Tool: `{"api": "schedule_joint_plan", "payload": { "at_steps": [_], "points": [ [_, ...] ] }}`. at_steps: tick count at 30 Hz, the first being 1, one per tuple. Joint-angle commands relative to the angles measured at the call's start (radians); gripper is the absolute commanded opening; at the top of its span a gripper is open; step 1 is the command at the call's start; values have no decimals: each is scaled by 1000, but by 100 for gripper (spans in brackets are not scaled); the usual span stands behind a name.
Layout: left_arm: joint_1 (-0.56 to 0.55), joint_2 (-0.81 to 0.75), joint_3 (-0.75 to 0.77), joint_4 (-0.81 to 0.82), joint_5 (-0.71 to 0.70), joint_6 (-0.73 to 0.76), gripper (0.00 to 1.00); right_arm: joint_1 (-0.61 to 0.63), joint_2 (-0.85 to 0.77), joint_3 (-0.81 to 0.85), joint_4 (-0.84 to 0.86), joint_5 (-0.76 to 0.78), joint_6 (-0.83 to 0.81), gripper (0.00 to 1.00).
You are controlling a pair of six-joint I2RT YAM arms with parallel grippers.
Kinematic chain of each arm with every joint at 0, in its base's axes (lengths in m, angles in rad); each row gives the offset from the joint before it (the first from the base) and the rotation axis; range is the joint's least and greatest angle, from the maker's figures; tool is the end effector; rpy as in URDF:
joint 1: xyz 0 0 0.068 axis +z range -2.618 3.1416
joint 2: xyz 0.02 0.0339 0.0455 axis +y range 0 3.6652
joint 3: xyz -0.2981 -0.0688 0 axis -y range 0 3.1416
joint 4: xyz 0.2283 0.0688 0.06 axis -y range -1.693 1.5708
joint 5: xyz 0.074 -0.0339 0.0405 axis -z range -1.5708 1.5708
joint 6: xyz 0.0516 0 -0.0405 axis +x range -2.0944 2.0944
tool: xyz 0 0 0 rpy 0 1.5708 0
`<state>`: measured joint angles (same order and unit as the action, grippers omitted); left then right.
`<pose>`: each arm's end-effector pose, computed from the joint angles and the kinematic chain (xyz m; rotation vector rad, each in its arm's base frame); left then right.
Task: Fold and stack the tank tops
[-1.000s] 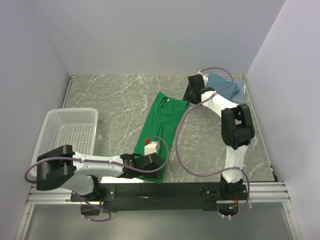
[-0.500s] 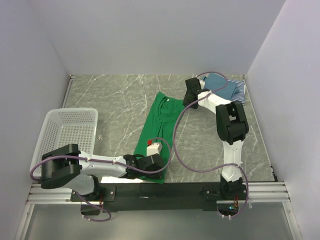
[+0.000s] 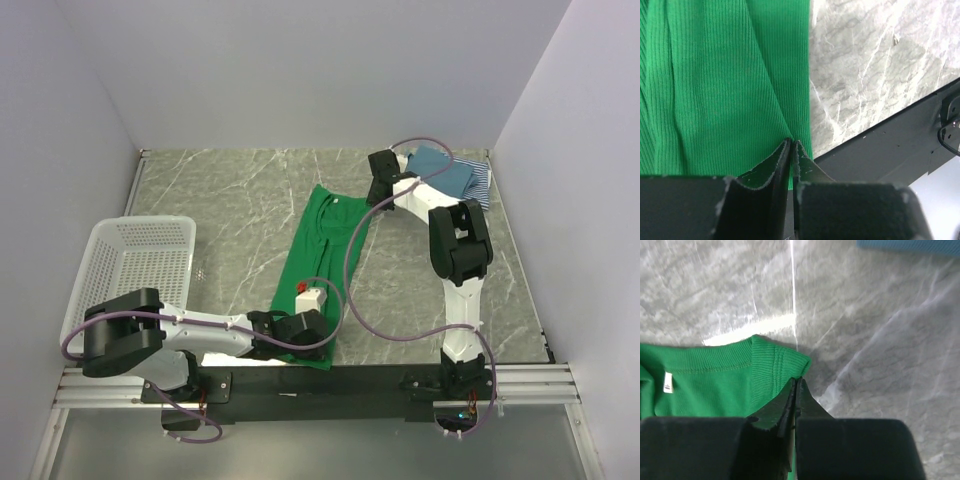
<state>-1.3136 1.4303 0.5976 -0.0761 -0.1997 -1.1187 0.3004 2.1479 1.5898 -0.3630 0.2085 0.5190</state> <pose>0.0742 -0.2419 0.1819 0.1657 2.6258 -0.7559 0.4649 0.1328 0.1942 0.3552 2.4405 0.0941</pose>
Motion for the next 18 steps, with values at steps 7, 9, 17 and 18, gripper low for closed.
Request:
{"api": "schedule_joint_plan", "payload": {
  "at_steps": [7,9,17,18],
  "points": [
    [-29,15,-25,16,65,34,12,6,23,168,-163,193,-115,0],
    [-30,16,-27,32,71,36,12,23,39,214,-218,238,-134,0],
    [-36,21,-12,35,71,40,11,65,151,335,-332,328,-174,0],
    [-36,16,-13,32,71,39,11,65,161,361,-344,328,-172,0]
  ]
}}
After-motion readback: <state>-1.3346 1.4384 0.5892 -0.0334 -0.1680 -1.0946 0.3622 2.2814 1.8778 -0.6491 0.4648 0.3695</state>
